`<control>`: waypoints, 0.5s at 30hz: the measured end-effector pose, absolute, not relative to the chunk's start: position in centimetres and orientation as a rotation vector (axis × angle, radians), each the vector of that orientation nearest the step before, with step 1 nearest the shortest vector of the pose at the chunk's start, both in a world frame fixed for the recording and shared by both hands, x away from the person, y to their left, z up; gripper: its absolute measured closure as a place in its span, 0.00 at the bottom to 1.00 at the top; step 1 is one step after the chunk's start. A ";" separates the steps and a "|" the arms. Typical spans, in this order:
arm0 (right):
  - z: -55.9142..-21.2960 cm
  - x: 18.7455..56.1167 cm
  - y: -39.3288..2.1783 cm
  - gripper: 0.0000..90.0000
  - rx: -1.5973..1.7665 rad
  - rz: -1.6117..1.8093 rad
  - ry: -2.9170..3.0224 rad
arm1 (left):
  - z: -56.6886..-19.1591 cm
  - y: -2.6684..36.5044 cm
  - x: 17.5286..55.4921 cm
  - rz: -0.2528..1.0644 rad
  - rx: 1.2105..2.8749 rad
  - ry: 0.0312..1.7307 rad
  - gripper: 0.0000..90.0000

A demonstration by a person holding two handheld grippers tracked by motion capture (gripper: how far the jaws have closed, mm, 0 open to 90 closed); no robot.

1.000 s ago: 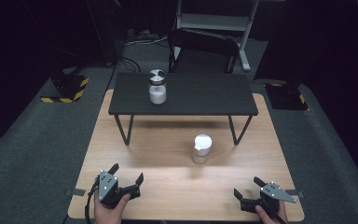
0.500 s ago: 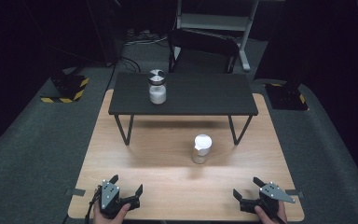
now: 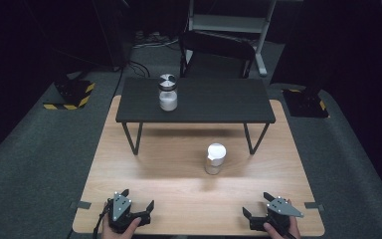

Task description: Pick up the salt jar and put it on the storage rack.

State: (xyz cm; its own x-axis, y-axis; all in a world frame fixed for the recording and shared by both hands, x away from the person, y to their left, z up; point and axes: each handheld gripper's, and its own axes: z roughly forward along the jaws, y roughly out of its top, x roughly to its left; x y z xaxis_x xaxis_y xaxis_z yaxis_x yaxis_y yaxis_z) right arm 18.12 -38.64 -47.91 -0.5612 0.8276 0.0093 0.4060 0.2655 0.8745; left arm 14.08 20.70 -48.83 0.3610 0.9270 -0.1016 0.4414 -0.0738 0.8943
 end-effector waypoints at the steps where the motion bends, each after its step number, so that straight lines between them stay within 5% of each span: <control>1: -48.0 18.1 -38.7 0.01 1.121 1.245 2.079 | -48.9 20.6 14.1 0.644 1.688 1.230 0.01; 15: -48.3 18.0 -39.5 0.01 1.185 1.284 2.041 | -49.8 20.8 14.5 0.599 1.701 1.253 0.01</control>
